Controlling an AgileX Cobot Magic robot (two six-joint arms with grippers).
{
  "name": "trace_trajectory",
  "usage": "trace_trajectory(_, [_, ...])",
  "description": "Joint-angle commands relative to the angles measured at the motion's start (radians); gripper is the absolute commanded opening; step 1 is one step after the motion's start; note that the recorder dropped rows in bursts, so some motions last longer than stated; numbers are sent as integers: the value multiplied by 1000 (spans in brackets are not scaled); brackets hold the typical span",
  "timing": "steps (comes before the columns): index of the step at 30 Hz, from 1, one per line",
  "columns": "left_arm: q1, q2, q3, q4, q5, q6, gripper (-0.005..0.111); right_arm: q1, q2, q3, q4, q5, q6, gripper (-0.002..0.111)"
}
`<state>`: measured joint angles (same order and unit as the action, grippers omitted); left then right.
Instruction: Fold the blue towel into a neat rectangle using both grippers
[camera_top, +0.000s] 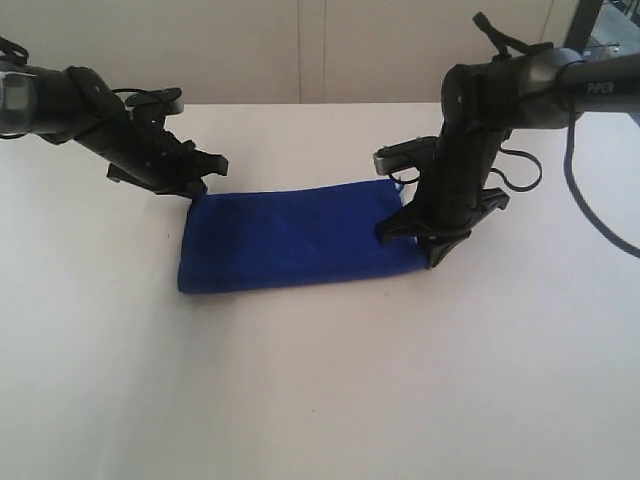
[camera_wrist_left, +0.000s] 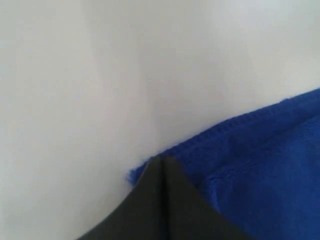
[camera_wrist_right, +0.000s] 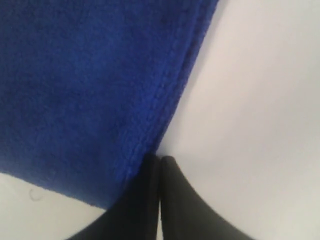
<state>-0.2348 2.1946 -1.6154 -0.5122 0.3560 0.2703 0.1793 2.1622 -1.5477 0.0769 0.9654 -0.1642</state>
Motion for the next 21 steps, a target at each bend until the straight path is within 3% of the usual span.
trace_trajectory(1, [6,-3,-4,19,40,23,0,-2,-22,0,-9,9,-15,0])
trace_trajectory(9, [115,-81,-4,81,179,13,0,-87,-106,-63,-11,-80,-15,0])
trace_trajectory(13, [166,-137,-4,79,307,13,0,-90,-43,-129,211,-182,-147,1])
trace_trajectory(21, [168,-163,20,81,418,22,0,-90,52,-189,287,-282,-199,29])
